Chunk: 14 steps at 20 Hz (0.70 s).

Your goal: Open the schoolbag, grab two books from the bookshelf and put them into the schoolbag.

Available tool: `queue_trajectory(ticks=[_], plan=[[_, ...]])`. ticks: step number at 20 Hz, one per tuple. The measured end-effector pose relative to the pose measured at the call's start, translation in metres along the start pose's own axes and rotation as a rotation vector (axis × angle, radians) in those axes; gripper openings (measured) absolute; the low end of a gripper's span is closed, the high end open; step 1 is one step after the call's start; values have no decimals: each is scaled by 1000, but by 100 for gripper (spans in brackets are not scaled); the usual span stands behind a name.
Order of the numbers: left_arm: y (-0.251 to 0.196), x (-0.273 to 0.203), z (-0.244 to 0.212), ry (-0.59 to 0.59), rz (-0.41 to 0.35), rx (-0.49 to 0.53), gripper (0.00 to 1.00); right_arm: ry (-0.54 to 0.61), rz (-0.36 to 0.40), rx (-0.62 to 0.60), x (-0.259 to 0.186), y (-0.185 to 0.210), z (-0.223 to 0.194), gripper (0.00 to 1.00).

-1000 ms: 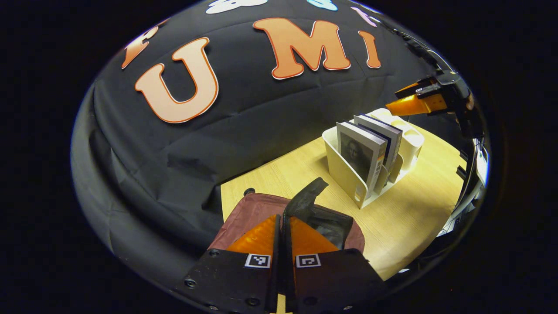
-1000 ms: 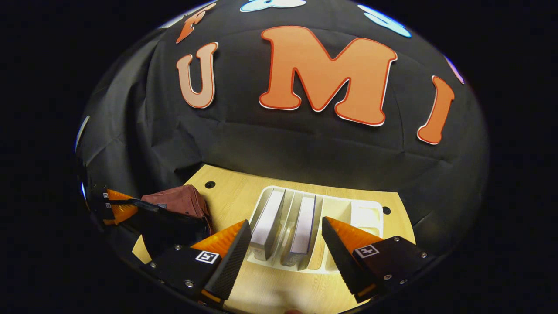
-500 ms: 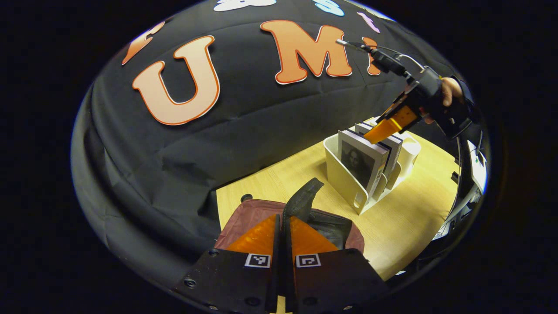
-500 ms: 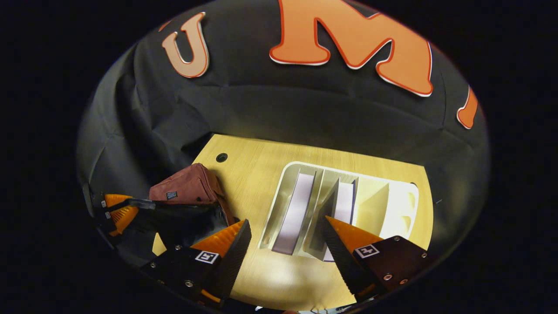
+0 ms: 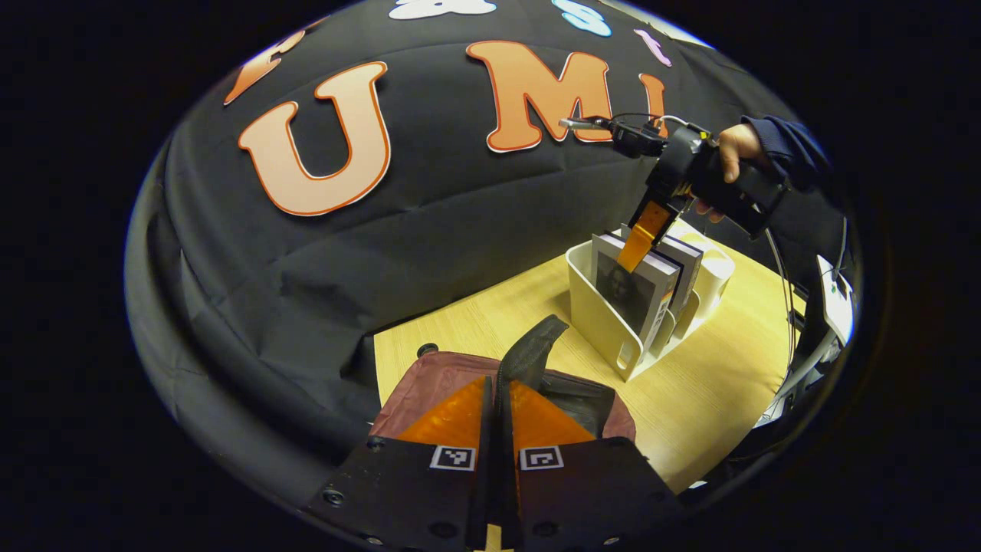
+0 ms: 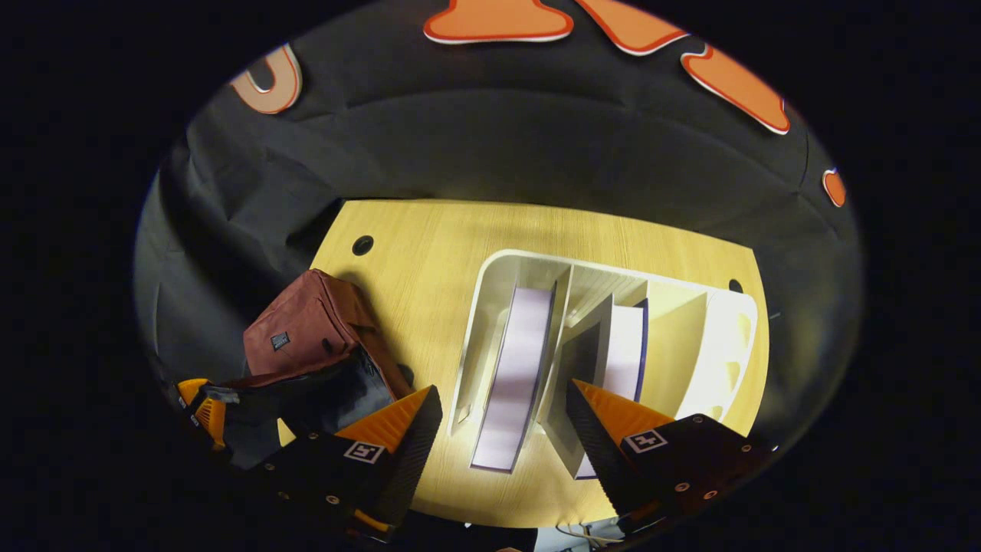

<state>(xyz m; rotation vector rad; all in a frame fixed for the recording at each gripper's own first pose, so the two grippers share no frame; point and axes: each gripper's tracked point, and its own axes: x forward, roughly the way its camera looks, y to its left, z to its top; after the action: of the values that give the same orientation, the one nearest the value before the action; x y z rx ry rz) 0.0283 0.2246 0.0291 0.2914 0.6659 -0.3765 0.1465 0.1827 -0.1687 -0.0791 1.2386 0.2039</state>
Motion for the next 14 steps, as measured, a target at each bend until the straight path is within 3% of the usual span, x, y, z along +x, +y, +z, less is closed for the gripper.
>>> queue_trajectory(ticks=[6, 10, 12, 13, 14], plan=[[5, -4, -6, -4, -7, -32, 7, 121, -30, 38, 23, -3, 3, 94], [3, -4, -7, -4, -10, -33, 7, 157, -62, 39, 29, -2, 6, 74], [2, -5, -8, -5, -11, -37, 7, 175, -86, 38, 34, -5, -1, 51], [2, -5, -9, -2, -14, -39, 7, 189, -93, 42, 36, -7, -4, 53], [2, -4, -8, -4, -12, -39, 7, 199, -103, 55, 35, -11, -4, 40]])
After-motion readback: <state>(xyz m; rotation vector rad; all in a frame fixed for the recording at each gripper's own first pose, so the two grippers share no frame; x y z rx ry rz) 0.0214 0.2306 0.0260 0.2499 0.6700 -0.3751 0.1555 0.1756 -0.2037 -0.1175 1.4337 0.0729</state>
